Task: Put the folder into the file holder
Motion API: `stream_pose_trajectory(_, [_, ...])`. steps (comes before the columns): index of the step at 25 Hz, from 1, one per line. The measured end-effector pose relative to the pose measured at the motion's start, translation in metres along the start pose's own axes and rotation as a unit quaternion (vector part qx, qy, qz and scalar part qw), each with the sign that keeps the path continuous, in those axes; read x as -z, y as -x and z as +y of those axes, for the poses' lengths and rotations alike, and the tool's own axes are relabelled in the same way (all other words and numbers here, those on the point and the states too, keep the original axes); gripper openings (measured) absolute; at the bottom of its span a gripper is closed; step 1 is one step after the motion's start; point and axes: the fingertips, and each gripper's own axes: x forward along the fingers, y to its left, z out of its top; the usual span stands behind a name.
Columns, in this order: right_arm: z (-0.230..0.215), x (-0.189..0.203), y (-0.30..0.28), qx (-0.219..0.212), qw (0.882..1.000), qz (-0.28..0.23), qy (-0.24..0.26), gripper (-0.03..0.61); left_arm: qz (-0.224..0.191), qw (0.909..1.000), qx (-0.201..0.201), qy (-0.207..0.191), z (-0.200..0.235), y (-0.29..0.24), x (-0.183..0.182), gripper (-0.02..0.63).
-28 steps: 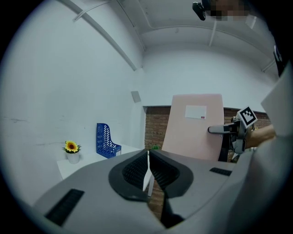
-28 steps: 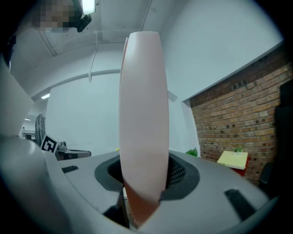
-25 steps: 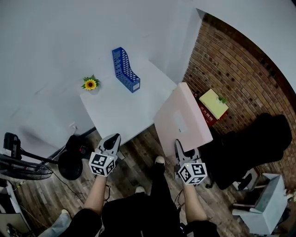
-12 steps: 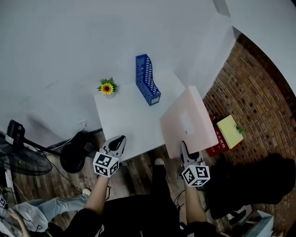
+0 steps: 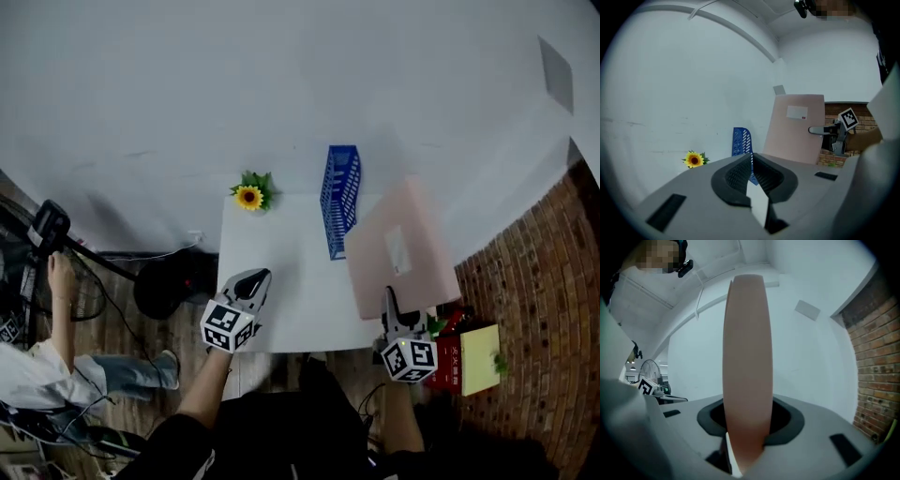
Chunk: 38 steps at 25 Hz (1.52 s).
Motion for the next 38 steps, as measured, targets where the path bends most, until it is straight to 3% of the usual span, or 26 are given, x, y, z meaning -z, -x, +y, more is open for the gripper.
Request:
stream_pose_trajectory(8, [-0.041, -0.030, -0.069, -0.053, 0.999, 0.003, 0.007, 0.170, -0.005, 0.9986, -0.053, 0.001, 0.008, -0.053, -0.019, 0.031])
stream_pose_trajectory(15, [-0.045, -0.032, -0.092, -0.067, 0.998, 0.004, 0.008, 0.170, -0.007, 0.9976, -0.069, 0.006, 0.020, -0.072, -0.020, 0.031])
stream_pose_trajectory(26, [-0.033, -0.036, -0.116, -0.059, 0.998, 0.005, 0.025, 0.170, -0.007, 0.9985, -0.054, 0.009, 0.032, -0.087, -0.019, 0.031])
stream_pose_trajectory(38, [-0.013, -0.040, -0.162, -0.040, 0.998, 0.004, 0.042, 0.170, -0.008, 0.9975, -0.068, 0.017, 0.064, -0.069, -0.017, 0.031])
